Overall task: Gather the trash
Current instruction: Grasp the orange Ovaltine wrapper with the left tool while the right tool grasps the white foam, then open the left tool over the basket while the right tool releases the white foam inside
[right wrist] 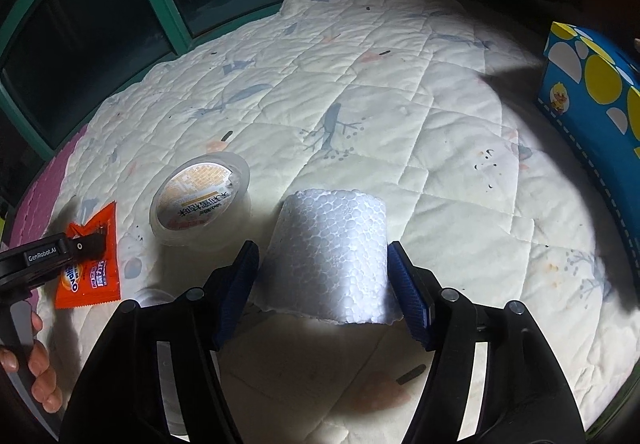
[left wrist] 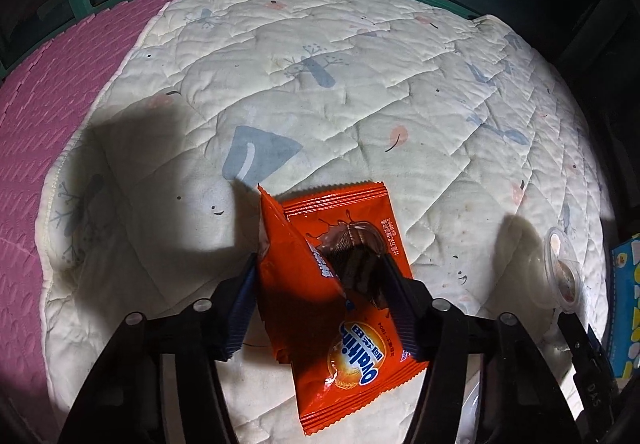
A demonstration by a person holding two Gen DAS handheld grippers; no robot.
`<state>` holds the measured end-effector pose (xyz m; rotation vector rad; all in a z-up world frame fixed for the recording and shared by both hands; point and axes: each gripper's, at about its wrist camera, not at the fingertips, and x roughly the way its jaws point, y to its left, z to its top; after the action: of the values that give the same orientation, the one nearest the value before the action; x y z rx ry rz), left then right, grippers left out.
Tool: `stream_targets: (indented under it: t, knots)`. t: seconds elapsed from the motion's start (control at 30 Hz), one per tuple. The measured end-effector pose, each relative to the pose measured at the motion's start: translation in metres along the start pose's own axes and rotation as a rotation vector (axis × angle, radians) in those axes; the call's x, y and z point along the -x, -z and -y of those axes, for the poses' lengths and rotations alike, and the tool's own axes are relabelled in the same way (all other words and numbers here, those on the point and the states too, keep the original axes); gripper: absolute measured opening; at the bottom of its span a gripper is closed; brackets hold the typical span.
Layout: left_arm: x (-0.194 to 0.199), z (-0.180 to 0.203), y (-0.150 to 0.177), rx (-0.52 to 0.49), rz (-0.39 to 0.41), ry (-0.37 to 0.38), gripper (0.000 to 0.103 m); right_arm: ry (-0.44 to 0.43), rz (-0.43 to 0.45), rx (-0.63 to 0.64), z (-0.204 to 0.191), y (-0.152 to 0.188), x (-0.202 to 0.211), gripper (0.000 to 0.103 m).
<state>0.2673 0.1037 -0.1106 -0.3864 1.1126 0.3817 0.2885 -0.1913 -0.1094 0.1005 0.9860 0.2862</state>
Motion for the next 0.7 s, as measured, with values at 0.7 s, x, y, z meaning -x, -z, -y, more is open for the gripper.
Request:
stream_targets:
  t: [0.7]
  knots:
    - [0.063, -0.013, 0.020, -0.031, 0.076, 0.137, 0.020, -0.097, 0.159, -0.069, 0.012, 0.052, 0.101, 0.065]
